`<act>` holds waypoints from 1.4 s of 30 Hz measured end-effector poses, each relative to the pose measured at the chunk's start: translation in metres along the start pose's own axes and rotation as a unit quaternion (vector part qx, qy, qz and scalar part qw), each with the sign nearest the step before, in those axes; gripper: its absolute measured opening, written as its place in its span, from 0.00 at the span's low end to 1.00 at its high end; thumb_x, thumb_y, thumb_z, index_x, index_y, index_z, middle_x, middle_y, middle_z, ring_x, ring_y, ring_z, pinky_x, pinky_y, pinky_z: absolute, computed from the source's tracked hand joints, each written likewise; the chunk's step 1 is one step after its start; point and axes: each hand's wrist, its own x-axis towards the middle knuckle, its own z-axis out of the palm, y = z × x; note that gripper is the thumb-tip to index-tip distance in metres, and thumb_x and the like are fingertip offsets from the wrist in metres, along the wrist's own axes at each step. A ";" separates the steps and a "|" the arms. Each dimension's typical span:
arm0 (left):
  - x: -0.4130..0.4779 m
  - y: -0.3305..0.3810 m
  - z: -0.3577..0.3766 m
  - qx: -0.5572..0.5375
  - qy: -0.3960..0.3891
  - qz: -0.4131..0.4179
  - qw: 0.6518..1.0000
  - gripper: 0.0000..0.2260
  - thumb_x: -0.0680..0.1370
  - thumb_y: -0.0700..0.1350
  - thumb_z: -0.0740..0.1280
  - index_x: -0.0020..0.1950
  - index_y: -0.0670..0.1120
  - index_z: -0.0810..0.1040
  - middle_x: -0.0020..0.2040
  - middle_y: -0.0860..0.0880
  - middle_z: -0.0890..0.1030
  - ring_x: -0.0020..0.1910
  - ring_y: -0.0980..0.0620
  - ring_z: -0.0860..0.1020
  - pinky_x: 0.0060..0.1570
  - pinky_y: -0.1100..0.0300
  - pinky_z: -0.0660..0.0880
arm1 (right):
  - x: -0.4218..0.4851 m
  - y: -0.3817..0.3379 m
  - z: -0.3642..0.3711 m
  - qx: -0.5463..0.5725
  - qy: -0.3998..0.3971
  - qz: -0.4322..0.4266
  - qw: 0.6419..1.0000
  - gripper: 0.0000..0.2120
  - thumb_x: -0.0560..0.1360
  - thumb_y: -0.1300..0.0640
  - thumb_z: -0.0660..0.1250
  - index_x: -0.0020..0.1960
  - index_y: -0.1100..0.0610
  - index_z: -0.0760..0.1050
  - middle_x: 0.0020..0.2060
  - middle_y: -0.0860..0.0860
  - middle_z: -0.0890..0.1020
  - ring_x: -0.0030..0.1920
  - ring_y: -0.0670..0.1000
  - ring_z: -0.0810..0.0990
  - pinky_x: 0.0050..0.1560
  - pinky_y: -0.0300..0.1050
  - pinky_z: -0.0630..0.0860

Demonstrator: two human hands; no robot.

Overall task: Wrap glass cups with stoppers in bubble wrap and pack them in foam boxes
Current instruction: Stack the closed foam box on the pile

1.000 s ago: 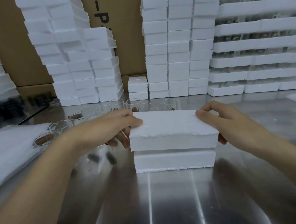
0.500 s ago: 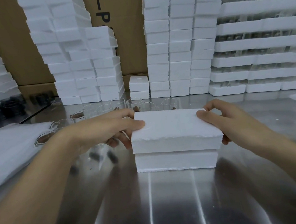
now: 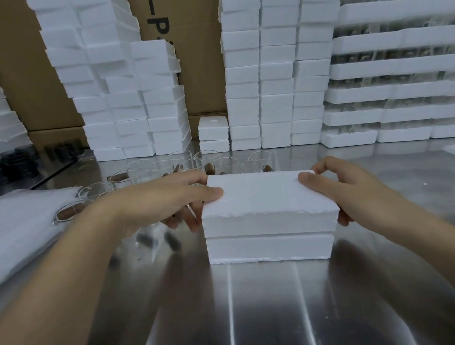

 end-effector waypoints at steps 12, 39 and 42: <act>0.000 0.000 0.000 0.008 -0.010 0.003 1.000 0.23 0.75 0.65 0.68 0.64 0.54 0.82 0.56 0.42 0.87 0.42 0.53 0.85 0.40 0.58 0.70 | -0.001 -0.001 -0.001 -0.030 -0.004 0.002 1.000 0.18 0.79 0.34 0.66 0.51 0.48 0.74 0.26 0.49 0.79 0.26 0.50 0.75 0.35 0.46 0.71; -0.007 0.005 0.002 0.038 -0.025 0.010 0.999 0.14 0.84 0.61 0.66 0.64 0.58 0.83 0.57 0.48 0.87 0.43 0.57 0.83 0.47 0.55 0.69 | 0.003 0.005 -0.002 -0.046 -0.025 -0.010 0.999 0.17 0.79 0.32 0.65 0.48 0.46 0.74 0.31 0.51 0.82 0.26 0.49 0.75 0.37 0.48 0.73; -0.005 0.001 0.000 0.033 -0.033 0.010 0.999 0.14 0.84 0.61 0.66 0.65 0.58 0.84 0.56 0.46 0.87 0.42 0.55 0.81 0.41 0.59 0.68 | 0.003 0.006 -0.002 -0.044 -0.019 -0.013 0.999 0.17 0.79 0.33 0.65 0.48 0.46 0.74 0.29 0.50 0.81 0.26 0.49 0.75 0.36 0.47 0.72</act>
